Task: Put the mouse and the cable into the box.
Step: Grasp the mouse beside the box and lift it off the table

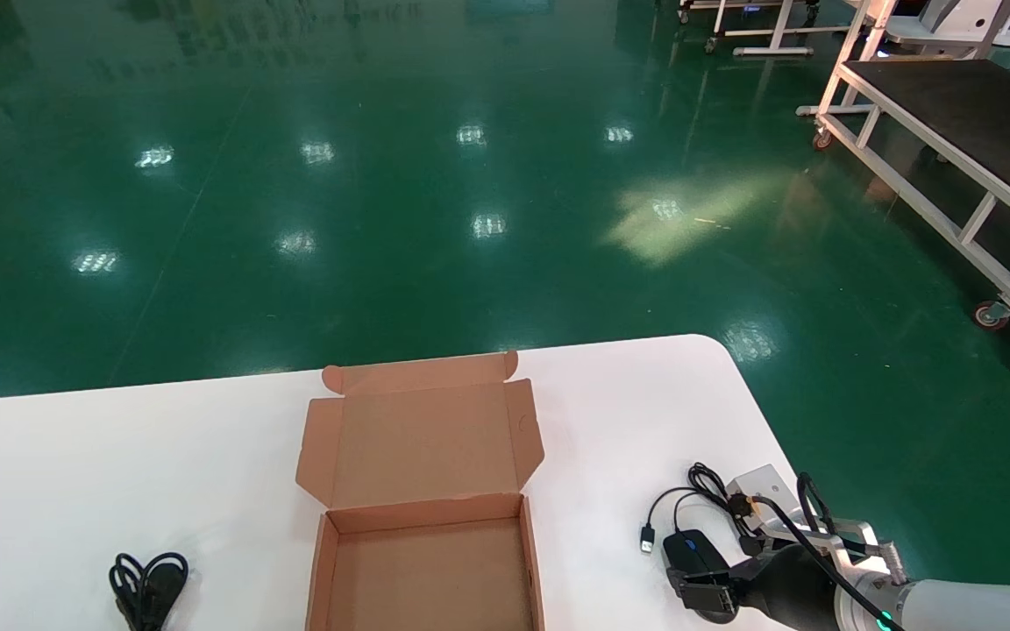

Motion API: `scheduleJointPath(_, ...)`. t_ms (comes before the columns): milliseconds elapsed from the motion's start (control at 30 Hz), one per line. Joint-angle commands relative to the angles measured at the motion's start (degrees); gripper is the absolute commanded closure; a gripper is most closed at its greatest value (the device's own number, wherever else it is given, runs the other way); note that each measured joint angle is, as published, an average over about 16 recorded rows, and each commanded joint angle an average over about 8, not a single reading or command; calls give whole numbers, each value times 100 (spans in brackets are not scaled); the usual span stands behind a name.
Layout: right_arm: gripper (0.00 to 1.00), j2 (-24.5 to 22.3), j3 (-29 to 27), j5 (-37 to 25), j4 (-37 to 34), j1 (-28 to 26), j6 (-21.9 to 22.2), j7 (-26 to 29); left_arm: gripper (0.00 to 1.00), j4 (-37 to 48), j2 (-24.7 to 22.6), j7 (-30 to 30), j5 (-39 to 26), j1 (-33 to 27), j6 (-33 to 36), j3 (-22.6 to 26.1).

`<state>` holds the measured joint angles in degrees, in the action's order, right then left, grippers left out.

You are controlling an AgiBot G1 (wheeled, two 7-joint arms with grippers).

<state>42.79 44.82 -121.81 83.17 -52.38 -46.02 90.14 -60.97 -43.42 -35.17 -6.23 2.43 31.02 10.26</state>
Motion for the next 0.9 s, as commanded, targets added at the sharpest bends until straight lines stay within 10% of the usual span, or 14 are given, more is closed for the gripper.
scheduleJointPath(33, 100, 0, 0, -1, 0, 0, 0, 1, 100, -1, -2, -4, 1, 2, -6, 0)
scheduleJointPath(900, 100, -2, -5, 0, 0, 1, 12, -2, 100, -8, 0, -4, 13, -1, -23, -5)
